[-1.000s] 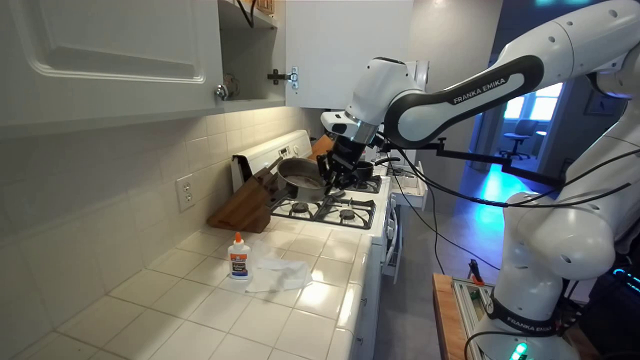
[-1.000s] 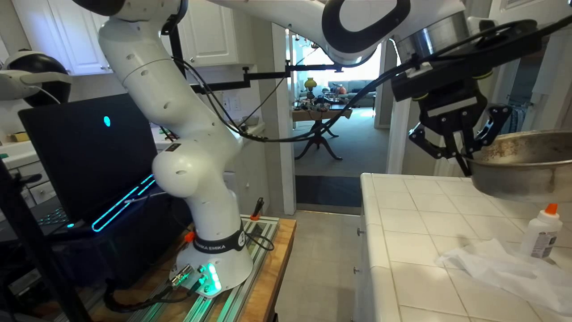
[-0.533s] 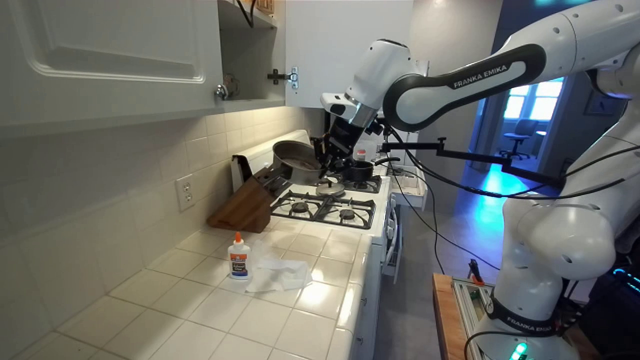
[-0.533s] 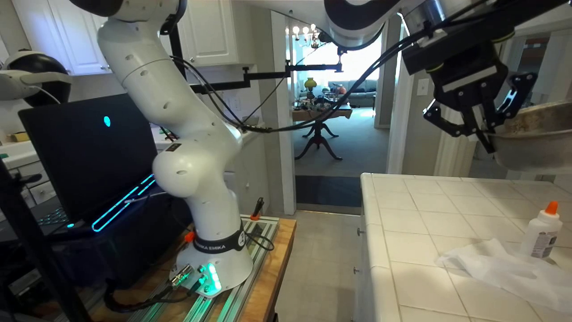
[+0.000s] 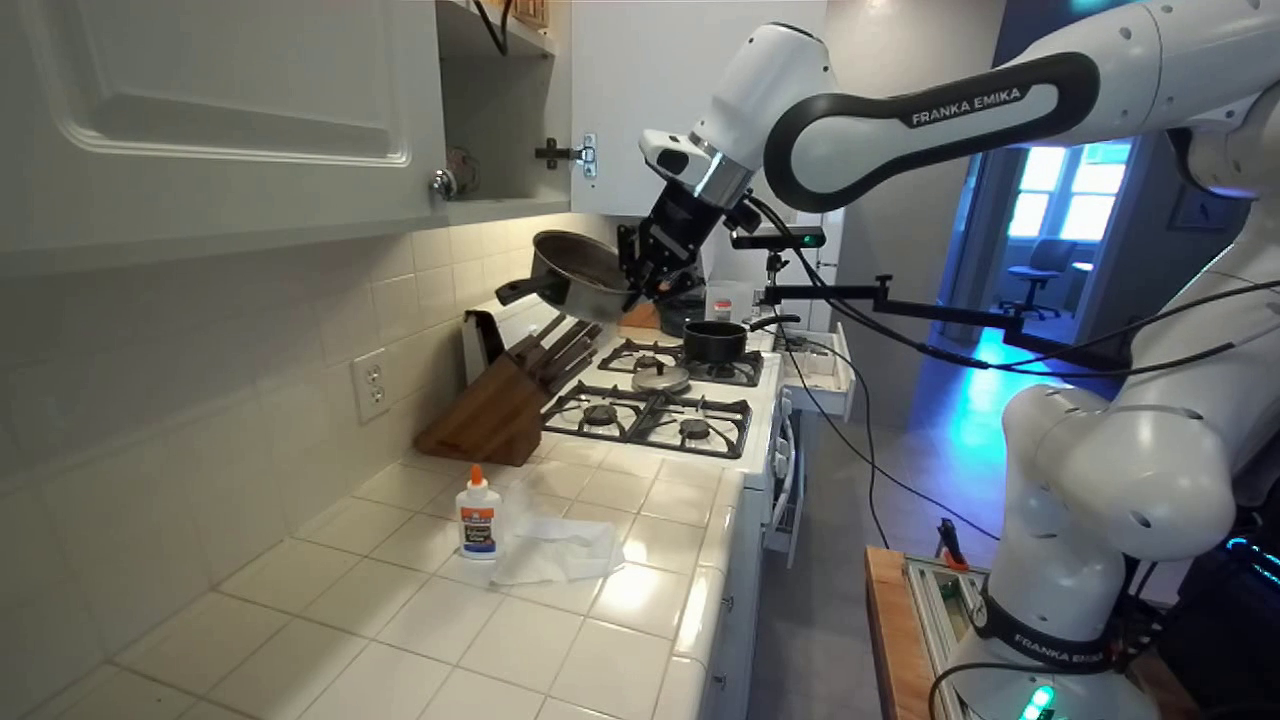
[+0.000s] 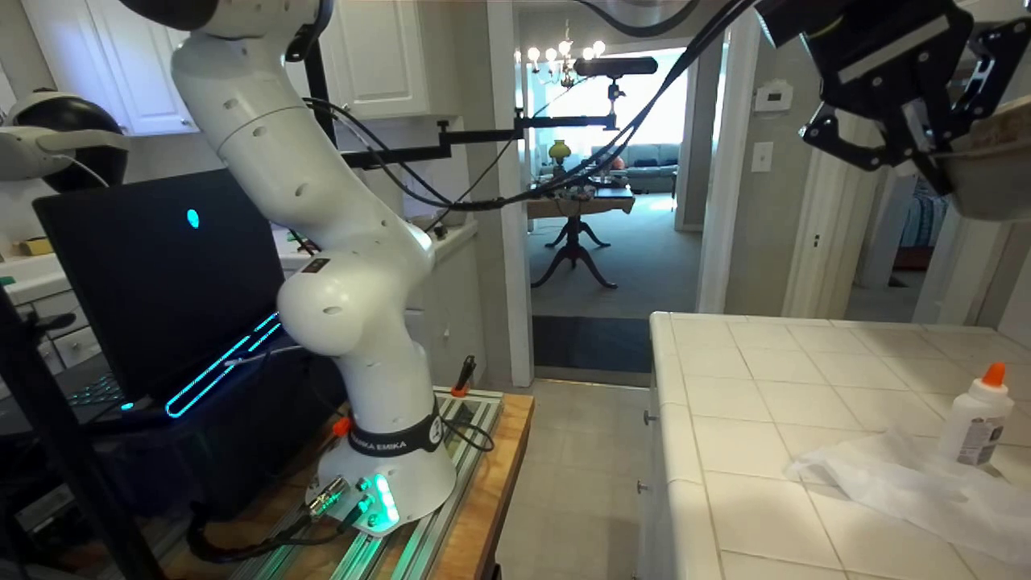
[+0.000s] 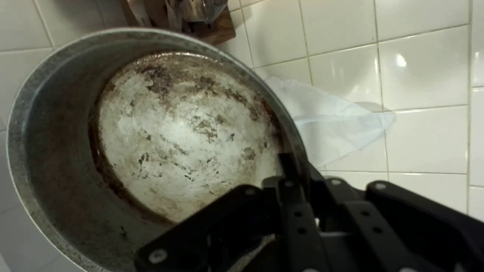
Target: Pick up the pan, and then place it in the open cabinet
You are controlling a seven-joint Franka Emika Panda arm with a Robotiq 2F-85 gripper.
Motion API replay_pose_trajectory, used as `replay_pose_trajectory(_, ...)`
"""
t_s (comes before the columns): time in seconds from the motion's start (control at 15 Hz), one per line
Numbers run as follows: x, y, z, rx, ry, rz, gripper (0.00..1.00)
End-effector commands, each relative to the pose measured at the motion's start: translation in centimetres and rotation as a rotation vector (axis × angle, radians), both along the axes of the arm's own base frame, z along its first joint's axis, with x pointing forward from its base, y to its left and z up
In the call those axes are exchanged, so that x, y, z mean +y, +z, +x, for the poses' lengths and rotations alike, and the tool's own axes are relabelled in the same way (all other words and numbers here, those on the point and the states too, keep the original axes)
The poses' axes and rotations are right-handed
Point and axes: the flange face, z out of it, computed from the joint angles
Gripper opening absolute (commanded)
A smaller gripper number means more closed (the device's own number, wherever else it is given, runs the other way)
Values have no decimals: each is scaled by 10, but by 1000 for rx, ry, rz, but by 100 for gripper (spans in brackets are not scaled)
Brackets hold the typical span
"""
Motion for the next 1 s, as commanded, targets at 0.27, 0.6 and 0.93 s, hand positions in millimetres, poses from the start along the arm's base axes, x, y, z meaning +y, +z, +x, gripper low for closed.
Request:
replay_pose_trajectory(0.27,-4,53,-13,-47,34,39,1)
replay_pose_trajectory(0.6,-13,77,-19,-64,36,65,1)
replay_pose_trajectory(0.93,-21,103,-10,-36,15,81,1)
